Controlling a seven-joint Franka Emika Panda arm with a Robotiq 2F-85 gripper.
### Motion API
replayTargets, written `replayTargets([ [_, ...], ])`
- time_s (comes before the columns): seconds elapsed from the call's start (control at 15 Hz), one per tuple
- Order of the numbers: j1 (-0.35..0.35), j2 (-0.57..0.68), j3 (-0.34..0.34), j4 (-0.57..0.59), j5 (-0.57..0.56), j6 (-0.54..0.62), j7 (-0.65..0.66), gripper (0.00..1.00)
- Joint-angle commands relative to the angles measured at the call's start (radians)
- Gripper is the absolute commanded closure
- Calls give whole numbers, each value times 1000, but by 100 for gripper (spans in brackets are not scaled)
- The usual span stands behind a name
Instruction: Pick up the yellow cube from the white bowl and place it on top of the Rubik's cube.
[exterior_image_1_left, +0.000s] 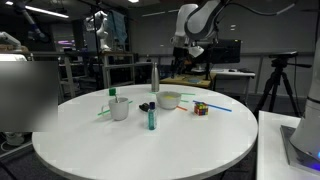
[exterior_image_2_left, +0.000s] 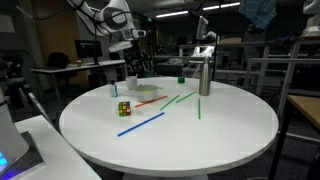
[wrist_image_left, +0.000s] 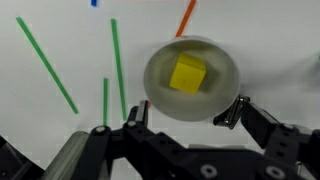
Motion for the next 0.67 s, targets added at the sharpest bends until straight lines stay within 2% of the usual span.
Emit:
replayTargets([
  [0.0, -5, 78, -5, 56, -84, 25, 97, 0],
  [0.2, 4, 103, -8, 71, -99, 22, 127, 0],
  [0.6, -1, 132, 0, 96, -43, 18, 96, 0],
])
